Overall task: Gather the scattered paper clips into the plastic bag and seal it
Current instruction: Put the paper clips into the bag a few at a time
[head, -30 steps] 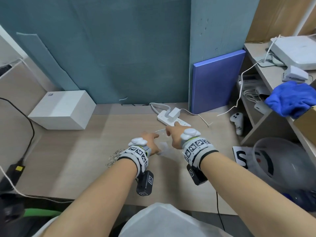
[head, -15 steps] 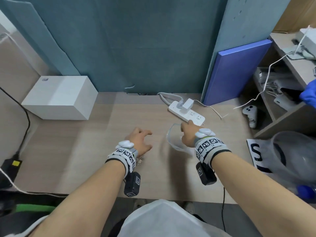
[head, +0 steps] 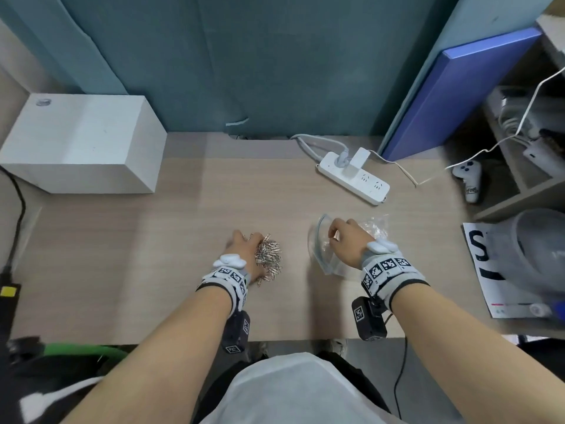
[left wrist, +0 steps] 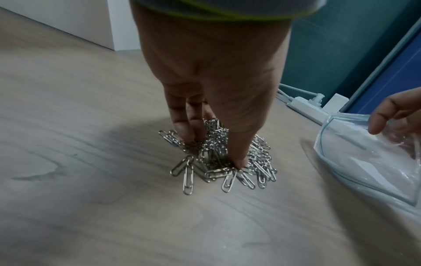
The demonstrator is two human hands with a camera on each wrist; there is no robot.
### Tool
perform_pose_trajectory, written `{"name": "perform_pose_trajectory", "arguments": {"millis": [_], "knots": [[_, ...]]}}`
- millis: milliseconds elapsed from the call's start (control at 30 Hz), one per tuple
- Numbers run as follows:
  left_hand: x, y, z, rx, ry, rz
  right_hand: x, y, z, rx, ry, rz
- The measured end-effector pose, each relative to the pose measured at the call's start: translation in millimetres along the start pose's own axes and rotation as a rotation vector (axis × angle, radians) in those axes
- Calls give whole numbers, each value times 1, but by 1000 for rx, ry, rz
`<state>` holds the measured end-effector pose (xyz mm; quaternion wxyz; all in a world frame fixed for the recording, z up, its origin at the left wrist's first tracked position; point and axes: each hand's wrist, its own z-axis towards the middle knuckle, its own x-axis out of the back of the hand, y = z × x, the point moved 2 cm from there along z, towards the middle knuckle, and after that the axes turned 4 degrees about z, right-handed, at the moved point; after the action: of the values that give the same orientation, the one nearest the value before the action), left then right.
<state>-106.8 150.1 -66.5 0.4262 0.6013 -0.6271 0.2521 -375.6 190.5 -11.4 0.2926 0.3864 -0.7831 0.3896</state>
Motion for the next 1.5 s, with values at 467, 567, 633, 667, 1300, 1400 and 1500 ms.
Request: {"name": "perform_pose_trajectory", "arguments": {"millis": [467,567,633,667,1300,1400,1500], "knots": [[8,-15,16,-106,30,-18,-13,-13,5,61,25,158],[16,-9,17,-80,42,-80,-14,-11,6,66,31,208],[21,1,18,-53,77,-213,-15,-10,6,68,32,227],[24,9,17,-50,89,-293,-15,-9,6,72,31,237],[-1,34,10,-61,6,76,-18,11,9,73,27,337],[-6,35,11,-87,-3,55,-19,11,10,78,27,331],[-6,36,15,-120,26,38,-20,11,11,82,29,323]]}}
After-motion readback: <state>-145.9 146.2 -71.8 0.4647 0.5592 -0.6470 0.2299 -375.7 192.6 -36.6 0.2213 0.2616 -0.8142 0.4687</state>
